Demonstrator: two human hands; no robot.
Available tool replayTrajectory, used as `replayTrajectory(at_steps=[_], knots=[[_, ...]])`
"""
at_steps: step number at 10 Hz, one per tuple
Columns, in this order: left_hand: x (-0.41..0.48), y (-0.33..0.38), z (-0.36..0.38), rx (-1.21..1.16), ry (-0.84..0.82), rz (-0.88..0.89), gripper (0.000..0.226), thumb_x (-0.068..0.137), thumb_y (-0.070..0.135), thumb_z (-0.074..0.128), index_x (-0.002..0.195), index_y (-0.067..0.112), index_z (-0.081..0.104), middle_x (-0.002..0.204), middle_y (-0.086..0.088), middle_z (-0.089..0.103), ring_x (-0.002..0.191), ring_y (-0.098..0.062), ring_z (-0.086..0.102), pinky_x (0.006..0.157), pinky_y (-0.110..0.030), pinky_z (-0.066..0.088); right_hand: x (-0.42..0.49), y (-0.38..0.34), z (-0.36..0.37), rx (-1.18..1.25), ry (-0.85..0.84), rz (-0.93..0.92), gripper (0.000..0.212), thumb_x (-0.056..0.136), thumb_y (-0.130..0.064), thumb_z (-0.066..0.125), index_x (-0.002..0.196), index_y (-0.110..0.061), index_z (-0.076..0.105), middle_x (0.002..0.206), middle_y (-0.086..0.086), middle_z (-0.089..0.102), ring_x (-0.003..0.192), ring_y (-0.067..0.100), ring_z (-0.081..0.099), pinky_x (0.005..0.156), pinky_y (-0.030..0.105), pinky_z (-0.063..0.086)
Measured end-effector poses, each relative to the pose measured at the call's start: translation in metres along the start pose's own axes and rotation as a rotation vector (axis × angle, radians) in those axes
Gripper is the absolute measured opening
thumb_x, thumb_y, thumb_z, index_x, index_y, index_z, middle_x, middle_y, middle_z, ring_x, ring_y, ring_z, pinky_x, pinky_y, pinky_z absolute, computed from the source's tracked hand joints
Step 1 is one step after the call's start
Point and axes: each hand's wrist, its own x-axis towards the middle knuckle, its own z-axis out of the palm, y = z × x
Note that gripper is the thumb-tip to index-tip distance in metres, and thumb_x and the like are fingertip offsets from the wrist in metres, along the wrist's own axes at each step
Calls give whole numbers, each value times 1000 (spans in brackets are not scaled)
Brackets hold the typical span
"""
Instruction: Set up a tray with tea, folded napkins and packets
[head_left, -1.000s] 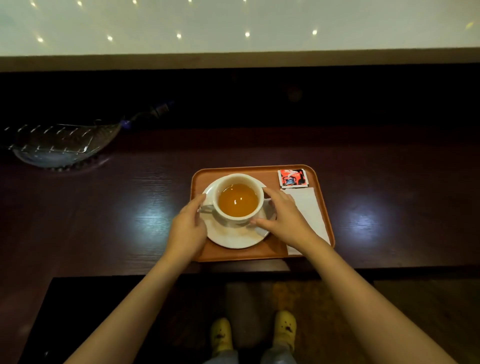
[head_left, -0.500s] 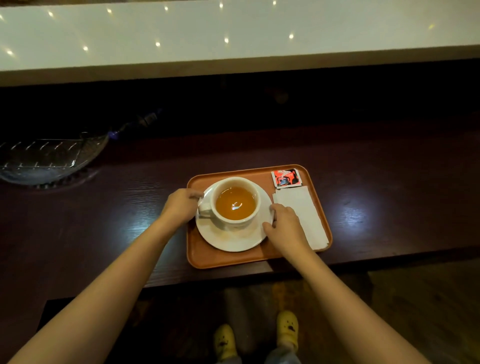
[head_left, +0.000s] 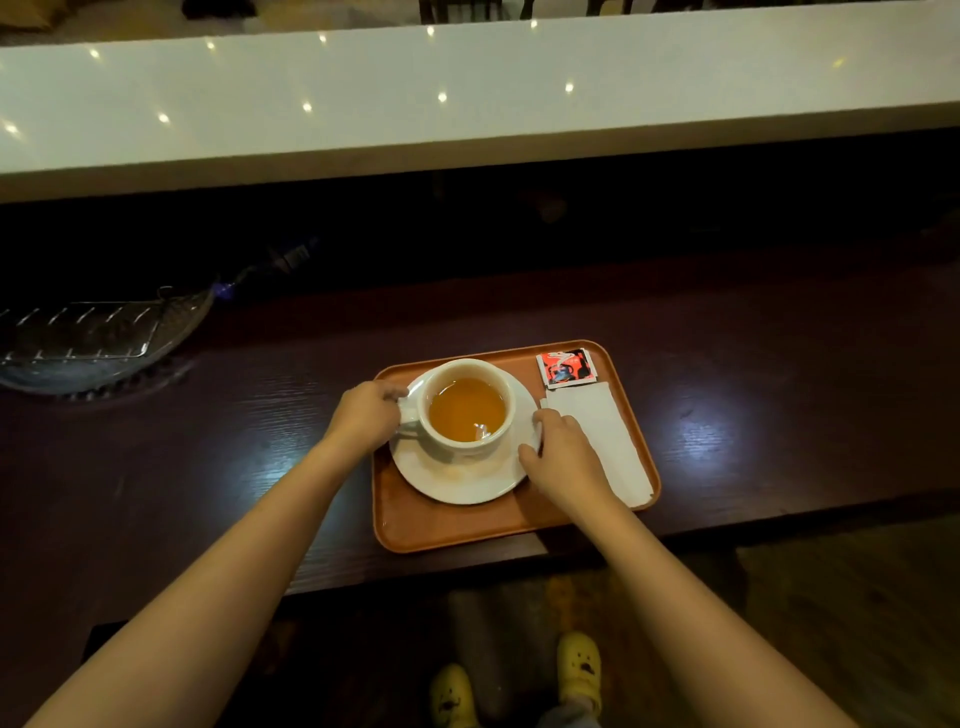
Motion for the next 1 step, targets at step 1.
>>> replayTrajectory(at_steps=[1], knots=[[2,5,-5,82,55,23,28,88,12,45,108,13,64,117,-14,64,102,-29,59,77,-31,45,6,-5,-7,-43,21,4,45,88,-29,52,130,-17,39,130,9,49,111,24,52,89,34,47]])
